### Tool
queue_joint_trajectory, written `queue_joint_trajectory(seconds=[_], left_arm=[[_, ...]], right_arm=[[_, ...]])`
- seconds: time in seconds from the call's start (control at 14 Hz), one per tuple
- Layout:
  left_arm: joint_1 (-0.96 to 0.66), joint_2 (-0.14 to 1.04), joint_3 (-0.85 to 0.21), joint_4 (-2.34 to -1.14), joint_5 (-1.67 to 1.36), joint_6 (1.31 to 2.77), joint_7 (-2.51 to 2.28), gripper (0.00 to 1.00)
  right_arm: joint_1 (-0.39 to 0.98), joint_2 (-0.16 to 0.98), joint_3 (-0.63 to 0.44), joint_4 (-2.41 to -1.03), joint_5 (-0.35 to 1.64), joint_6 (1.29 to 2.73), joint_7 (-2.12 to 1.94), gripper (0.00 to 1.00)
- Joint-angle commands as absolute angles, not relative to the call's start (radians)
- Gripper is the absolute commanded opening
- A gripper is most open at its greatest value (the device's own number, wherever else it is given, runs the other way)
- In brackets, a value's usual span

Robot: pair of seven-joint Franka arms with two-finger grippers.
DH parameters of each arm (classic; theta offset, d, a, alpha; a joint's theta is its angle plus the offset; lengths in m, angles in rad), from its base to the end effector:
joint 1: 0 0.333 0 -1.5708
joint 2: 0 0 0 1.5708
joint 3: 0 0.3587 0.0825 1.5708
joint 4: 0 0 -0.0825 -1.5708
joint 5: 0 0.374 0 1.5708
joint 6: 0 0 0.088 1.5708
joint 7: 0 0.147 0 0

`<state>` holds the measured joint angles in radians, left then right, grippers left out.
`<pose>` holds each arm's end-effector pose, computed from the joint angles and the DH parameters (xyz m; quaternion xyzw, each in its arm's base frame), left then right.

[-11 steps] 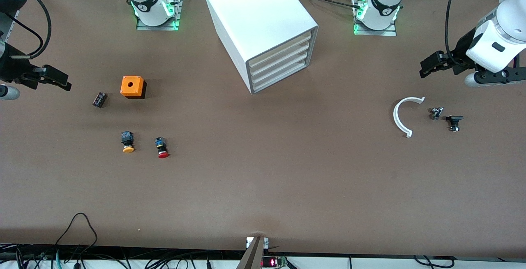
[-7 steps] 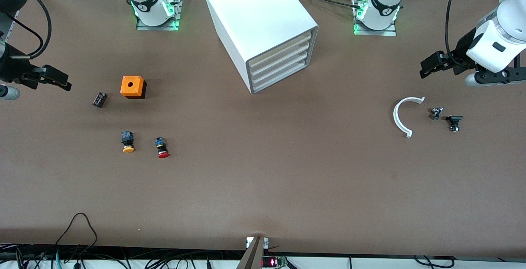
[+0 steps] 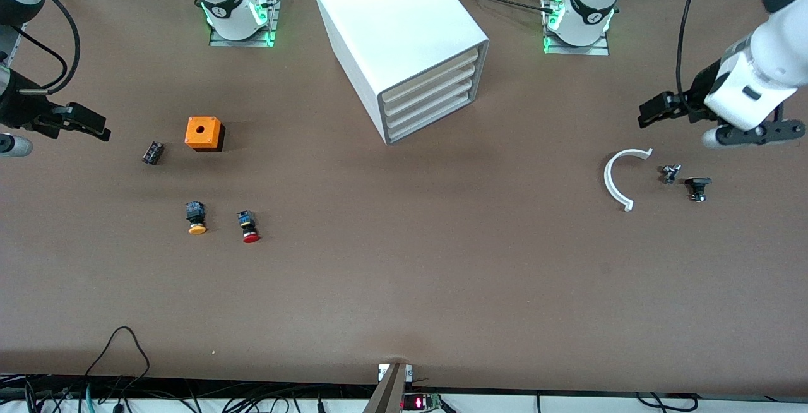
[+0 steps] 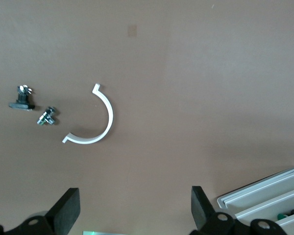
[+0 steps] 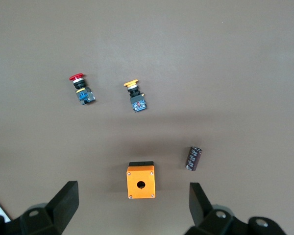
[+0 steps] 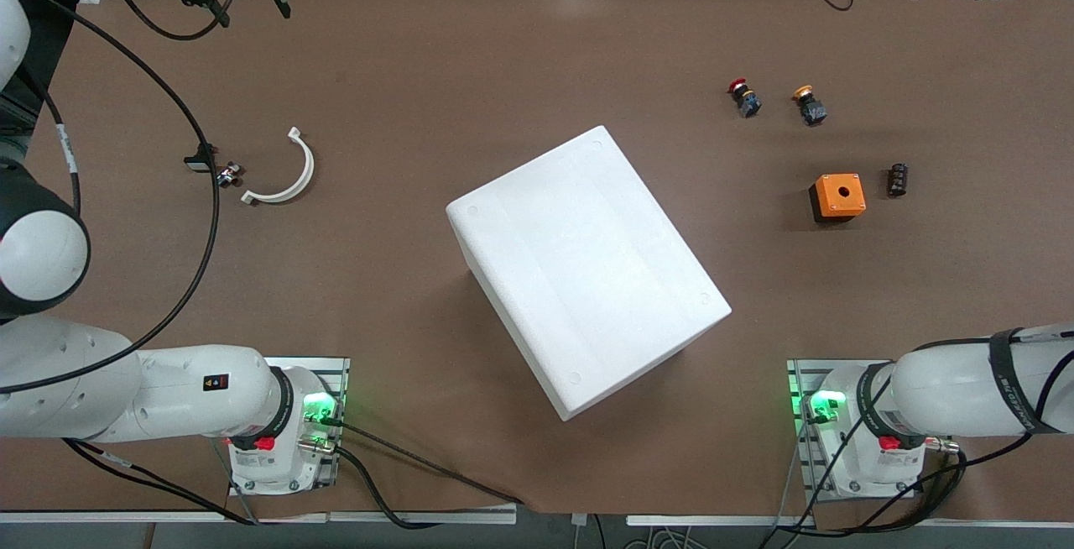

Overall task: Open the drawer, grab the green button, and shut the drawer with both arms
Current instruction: 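Reach the left gripper to the white cabinet's drawer handle, then pull the drawer open with the left gripper while the right gripper moves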

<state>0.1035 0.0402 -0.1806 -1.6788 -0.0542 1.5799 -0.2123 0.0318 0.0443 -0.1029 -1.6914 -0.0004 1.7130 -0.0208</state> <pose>0.5435 -0.0482 0.5573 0.9947 0.0693 -0.0728 0.0203 0.5640 -0.0391 0.5589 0.9996 -0.0251 -0.0113 0.0020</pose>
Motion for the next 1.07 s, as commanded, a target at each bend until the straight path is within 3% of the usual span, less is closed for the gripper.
queue_joint_trajectory(seconds=[0.0, 0.29, 0.43, 0.71, 1.0], left_arm=[[0.13, 0.116, -0.172, -1.611, -0.041, 1.51, -0.201, 1.0], [0.13, 0.285, -0.193, -1.592, -0.108, 1.386, -0.184, 1.0], [0.095, 0.35, -0.202, -1.664, -0.281, 1.368, -0.181, 1.0], [0.037, 0.425, -0.271, -1.96, -0.648, 1.638, -0.085, 1.0], [-0.081, 0.48, -0.376, -2.055, -0.785, 1.83, 0.093, 1.0]], right_arm=[[0.021, 0.048, -0.098, -1.678, -0.006, 1.706, -0.034, 1.0], [0.014, 0.057, -0.098, -1.677, 0.012, 1.713, -0.037, 1.0], [0.02, 0.061, -0.095, -1.675, 0.046, 1.717, -0.037, 1.0], [0.052, 0.1, -0.063, -1.677, 0.069, 1.716, -0.035, 1.0], [0.141, 0.158, -0.055, -1.675, 0.067, 1.775, -0.023, 1.0]])
